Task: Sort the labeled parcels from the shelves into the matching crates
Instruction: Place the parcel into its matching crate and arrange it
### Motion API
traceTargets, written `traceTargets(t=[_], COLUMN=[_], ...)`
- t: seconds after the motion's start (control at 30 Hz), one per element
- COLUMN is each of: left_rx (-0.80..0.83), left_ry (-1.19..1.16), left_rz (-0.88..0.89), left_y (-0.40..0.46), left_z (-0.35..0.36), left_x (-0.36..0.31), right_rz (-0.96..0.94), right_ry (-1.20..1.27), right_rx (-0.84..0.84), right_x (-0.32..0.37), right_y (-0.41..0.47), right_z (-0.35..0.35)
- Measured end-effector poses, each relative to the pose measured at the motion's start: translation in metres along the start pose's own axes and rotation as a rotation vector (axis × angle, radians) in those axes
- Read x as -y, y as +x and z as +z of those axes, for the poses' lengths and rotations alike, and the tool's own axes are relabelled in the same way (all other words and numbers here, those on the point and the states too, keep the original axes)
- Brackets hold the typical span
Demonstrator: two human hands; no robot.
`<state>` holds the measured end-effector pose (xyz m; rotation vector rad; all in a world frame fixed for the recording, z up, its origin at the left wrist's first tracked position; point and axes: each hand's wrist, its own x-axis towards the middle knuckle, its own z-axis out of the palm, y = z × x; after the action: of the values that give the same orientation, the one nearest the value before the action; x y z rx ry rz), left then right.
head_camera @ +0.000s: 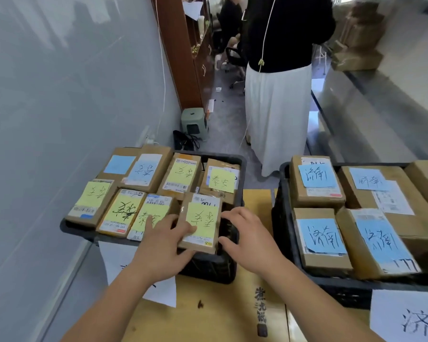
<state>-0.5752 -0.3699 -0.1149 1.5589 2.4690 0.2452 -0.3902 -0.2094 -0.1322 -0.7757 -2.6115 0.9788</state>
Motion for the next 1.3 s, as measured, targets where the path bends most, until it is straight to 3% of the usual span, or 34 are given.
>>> traceTargets(t=[0.17,0.43,0.83,1.3], left_rx=[-0.109,-0.056,-0.001,0.038], left_ry=[0.134,0.222,0.162,0.170], left_rz=[-0.011,-0.017,0.404,0.813], left_y=[0.004,0.007,-0.049,-0.150], left_z=[0.008,0.002,0.000,0.015], left_x=[-0.008,-0.007,-0.018,-0.168], right_rz=[0.002,0.107,0.475,0.846], right_ry=[-0.030,-0.157,-0.352,-0.458], right_rx=[-0.006,-0.066,-0.163,-0.339], right_x=[0.007,0.030,0.095,0.102], right_y=[-0.010,-0.050,-0.154,-0.350], right_z=[-0.003,-0.010,0.008,-0.017])
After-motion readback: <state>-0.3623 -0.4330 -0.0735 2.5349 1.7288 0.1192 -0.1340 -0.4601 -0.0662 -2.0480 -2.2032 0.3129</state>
